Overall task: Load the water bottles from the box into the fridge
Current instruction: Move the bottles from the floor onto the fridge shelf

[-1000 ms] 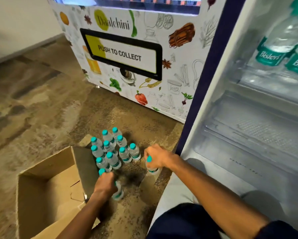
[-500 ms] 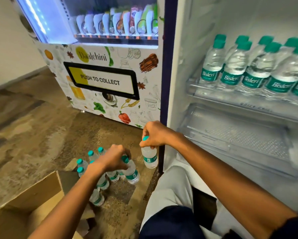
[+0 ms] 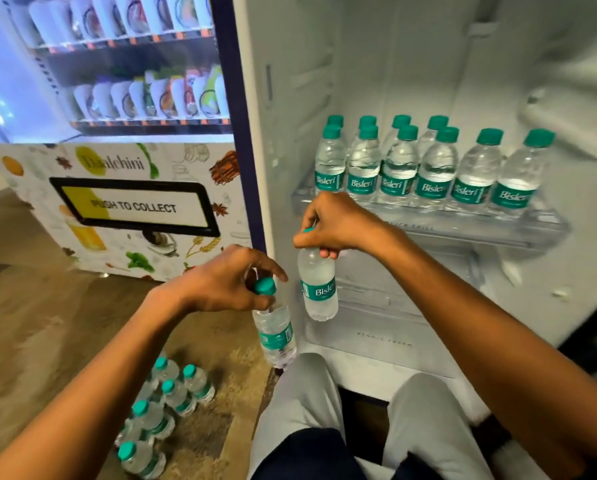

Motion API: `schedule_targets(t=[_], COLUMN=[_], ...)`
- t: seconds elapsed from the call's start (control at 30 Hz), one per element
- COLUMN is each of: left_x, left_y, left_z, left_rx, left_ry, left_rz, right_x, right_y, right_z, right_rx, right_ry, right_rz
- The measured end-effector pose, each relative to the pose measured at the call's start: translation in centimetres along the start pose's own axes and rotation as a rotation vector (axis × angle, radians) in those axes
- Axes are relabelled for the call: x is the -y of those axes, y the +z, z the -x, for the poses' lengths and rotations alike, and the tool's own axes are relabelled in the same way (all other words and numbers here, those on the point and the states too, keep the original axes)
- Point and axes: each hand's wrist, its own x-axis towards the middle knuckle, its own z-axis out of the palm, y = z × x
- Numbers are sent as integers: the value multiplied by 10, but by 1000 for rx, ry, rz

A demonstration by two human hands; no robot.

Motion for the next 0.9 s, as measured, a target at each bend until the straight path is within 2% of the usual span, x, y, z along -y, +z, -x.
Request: schedule_targets(t=[0.1, 0.4, 0.6, 0.77, 0.9], left_x=[-24, -97, -128, -156, -179], left_y=[-13, -47, -67, -95, -119], left_z=[-19, -79, -121, -150, -178], left_rx=[-68, -248, -459, -550, -604], left_ry=[152, 304, 275, 213, 205], left_rz=[-31, 3, -80, -175, -156], right_x=[-2, -8, -8, -6, -3], right_y=[-34, -120, -161, -196, -226], right_z=[13, 44, 59, 69, 79], right_rx=[-76, -235, -378, -525, -620], right_ry=[30, 122, 158, 161, 148], right_rz=[1, 12, -1, 6, 9])
